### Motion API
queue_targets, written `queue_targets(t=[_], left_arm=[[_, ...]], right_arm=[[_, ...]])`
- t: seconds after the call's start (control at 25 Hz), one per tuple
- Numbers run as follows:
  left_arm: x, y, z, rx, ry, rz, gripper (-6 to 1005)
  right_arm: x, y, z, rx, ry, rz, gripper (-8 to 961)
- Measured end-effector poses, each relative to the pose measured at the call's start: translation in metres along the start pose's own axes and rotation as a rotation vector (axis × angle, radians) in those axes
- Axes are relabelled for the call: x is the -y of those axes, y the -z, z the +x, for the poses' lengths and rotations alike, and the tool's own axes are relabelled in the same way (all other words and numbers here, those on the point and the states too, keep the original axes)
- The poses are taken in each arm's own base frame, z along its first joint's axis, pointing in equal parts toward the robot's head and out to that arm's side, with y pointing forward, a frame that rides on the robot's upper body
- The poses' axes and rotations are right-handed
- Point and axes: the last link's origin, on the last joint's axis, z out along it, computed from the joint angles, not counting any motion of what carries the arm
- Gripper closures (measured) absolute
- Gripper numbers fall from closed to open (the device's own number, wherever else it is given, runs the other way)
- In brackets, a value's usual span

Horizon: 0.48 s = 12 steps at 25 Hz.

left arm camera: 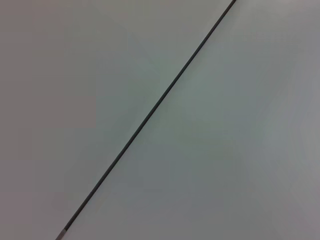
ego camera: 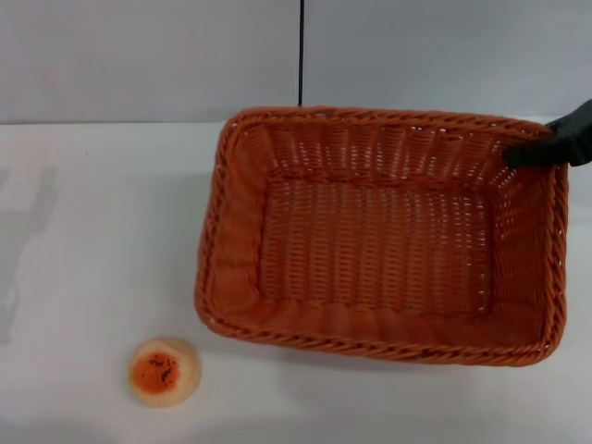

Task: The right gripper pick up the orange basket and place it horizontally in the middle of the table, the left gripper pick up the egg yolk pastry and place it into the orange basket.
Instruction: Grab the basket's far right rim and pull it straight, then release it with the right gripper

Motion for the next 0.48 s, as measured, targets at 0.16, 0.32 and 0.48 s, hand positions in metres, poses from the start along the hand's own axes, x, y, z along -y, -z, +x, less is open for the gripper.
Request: queue_targets(t=[0.16,0.32,0.48], left_arm=[[0.000,0.000,0.001,-0.003,-0.001,0.003,188],[0.001,0.000,0.001,-0.006,-0.001,0.004,189],[0.000,-0.001,0.001,-0.006,0.000,0.002,189]], right_arm=[[-0.006,0.007,-0.003,0.051,0.033,-0.063,791],[-0.007,0.011,-0.003,0.051,0.040,-0.080,792],[-0.006,0.012,0.002,0.015,0.038,-0.080,791]])
